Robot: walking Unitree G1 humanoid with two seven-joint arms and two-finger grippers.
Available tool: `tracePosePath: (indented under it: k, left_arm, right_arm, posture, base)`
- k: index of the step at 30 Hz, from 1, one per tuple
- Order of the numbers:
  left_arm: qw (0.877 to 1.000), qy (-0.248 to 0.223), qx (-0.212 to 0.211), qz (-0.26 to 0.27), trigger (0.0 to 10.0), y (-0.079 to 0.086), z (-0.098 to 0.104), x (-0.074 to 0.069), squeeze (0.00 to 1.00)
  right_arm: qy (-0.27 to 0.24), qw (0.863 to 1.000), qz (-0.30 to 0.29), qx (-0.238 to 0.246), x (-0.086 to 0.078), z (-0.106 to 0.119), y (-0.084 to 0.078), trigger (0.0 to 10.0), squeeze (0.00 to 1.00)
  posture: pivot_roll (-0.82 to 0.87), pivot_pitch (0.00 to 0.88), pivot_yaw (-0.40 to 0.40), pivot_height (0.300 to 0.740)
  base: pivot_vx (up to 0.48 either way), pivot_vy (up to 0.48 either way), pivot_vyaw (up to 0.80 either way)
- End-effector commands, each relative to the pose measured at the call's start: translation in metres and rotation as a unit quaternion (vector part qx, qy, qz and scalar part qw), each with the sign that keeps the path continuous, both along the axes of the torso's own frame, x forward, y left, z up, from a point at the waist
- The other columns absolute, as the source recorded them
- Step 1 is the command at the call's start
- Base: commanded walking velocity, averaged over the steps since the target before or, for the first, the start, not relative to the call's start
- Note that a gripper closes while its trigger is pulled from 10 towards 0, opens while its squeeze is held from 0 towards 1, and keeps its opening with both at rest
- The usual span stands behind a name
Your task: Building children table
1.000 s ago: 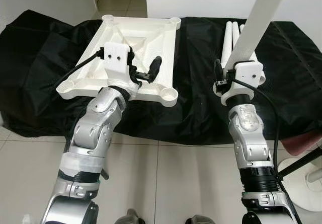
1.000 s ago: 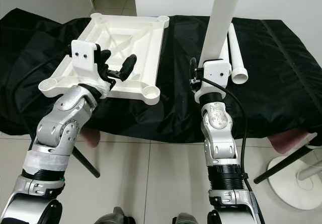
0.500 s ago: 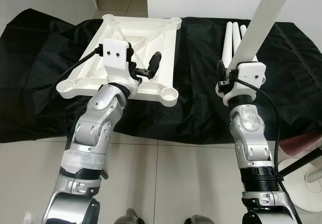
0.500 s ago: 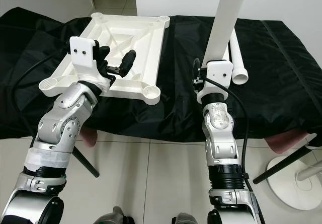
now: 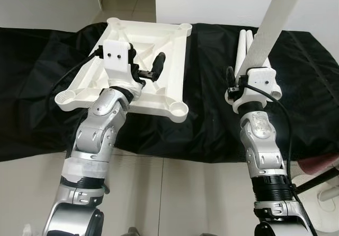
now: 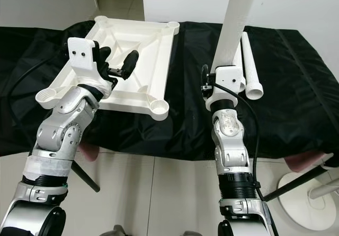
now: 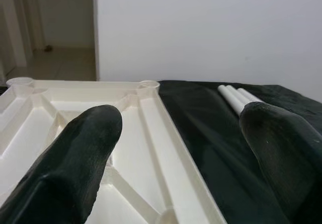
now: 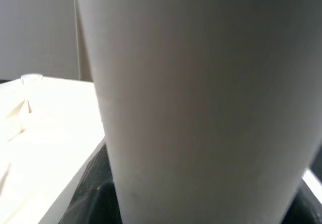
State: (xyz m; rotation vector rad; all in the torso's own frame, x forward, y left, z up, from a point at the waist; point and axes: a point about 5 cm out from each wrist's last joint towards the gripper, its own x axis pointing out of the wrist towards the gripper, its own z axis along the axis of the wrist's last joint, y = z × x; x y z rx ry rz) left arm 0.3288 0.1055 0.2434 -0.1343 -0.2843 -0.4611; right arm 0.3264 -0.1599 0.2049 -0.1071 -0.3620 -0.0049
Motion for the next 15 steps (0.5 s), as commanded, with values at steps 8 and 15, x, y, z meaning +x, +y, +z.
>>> tracePosePath:
  k: [8,15]
  left_arm:
    - [1.0,-0.008,0.0,-0.002,10.0,-0.0008,0.0041,0.0014,0.0]
    - [1.0,0.0,-0.004,-0.004,10.0,-0.0013,0.0006,-0.0007,0.0]
  right_arm:
    - [-0.005,1.0,0.0,-0.006,-0.0001,0.003,-0.0016,10.0,0.0]
    - [-0.006,1.0,0.001,-0.007,0.0009,0.0032,-0.0009,10.0,0.0]
  posture:
    - [0.04,0.0,0.017,0.74]
    - [0.04,0.0,0.017,0.74]
  base:
    - [0.34,0.0,0.0]
    - [0.142,0.0,0.0]
